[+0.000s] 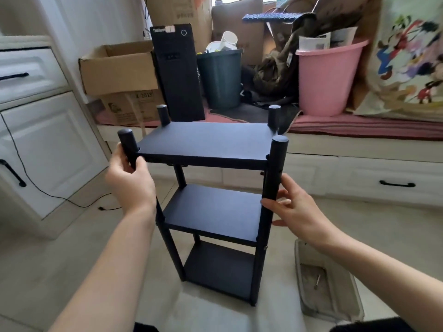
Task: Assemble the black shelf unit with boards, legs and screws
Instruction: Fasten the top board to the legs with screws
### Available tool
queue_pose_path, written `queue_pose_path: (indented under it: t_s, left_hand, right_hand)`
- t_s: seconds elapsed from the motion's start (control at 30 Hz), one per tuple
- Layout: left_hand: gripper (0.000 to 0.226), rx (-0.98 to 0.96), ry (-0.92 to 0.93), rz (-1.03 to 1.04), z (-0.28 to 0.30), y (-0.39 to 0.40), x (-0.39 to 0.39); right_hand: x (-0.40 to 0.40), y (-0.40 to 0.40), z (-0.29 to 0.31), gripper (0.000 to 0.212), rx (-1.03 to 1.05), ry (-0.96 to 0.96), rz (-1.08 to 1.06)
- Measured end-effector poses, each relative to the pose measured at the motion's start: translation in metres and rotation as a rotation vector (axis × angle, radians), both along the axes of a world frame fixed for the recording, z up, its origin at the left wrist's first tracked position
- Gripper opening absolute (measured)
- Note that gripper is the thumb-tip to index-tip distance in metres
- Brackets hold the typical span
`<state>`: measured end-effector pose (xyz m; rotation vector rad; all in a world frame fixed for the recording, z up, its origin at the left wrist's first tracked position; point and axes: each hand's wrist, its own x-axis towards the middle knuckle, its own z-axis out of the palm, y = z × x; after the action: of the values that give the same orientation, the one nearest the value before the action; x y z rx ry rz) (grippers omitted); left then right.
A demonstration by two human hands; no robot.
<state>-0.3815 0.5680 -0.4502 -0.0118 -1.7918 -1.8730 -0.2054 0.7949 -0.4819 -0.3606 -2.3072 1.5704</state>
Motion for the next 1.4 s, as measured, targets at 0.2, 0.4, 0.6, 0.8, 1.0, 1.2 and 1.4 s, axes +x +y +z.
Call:
queue_pose_path:
  t_s: [0.2,0.4,0.6,0.8,1.0,1.2,1.4]
  left_hand:
    - [0.043,0.255,-0.049,0.014,0.008,0.028,0.031]
    - [0.064,0.6,-0.264,-0.137,0.016,0.066,0.071]
    - [0.028,0.781,-0.542,-0.653,0.023,0.106,0.103]
    - [0.036,0.447,-0.501,-0.812,0.012,0.125,0.107]
    - [0.02,0.392,-0.447,-0.793,0.006,0.132,0.105]
    - [0.02,0.407,-0.414,-0.748,-0.003,0.138,0.103]
    - [0.016,0.4,-0.362,-0.796,-0.006,0.138,0.102]
  right_hand:
    - [0.002,-0.005,0.003,0.025,0.009,-0.019,-0.047]
    - [0.002,-0.009,0.006,0.026,0.007,-0.034,-0.062]
    - [0.001,-0.015,0.01,0.024,0.106,-0.052,-0.109]
    - [0.0,-0.021,0.012,0.018,0.181,-0.021,-0.121]
    - [-0.001,-0.021,0.012,0.009,0.203,-0.052,-0.137]
    - [0.001,-0.021,0.042,0.016,0.393,-0.339,-0.106]
    - [0.009,0.009,0.103,0.032,0.498,-0.079,-0.304]
